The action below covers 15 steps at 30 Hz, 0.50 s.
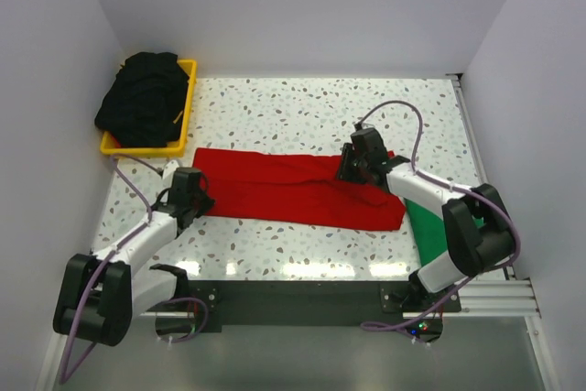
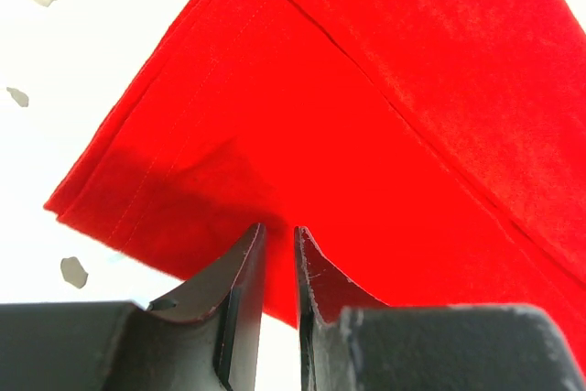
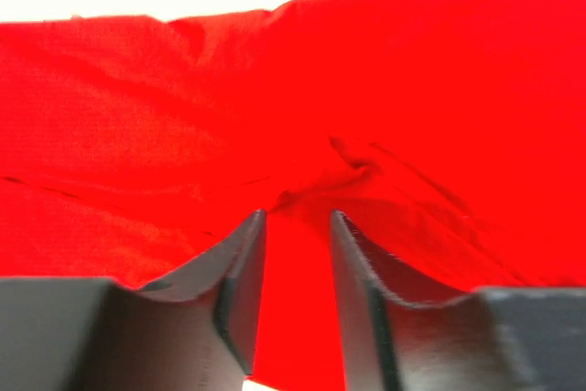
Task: Fold and stack the t-shirts
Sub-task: Fold the tshirt
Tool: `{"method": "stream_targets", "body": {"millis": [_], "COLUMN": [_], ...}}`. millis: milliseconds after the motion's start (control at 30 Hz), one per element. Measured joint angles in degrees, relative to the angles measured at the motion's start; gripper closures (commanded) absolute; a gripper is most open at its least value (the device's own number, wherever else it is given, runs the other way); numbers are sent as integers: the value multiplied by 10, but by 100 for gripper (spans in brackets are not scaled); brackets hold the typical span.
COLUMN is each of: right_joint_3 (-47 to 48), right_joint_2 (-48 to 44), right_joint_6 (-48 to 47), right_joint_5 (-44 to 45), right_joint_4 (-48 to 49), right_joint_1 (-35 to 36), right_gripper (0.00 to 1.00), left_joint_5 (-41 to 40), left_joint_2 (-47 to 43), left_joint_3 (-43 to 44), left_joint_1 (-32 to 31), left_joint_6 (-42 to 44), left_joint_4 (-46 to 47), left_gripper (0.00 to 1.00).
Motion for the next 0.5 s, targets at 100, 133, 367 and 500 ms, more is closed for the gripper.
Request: {"method": "stream_targets", "body": {"millis": [100, 133, 367, 500], "right_joint_3": [0, 1, 38, 47], "right_joint_2": [-6, -5, 43, 64], "right_joint_6": [-2, -3, -7, -9], "right_joint_5": [23, 31, 56, 61], "right_joint_4": [-2, -3, -9, -9], "right_joint_1": [0, 0, 0, 0], "right_gripper": [54, 54, 54, 54], "left_joint_5": [1, 2, 18, 28], "left_joint_2": [-16, -19, -27, -29], "left_joint_3": [7, 11, 66, 85], "left_joint_1": [0, 0, 0, 0], "left_joint_6": [14, 19, 43, 51], "left_joint_4": [-15, -19, -35, -35], "left_gripper": [76, 76, 75, 75]}}
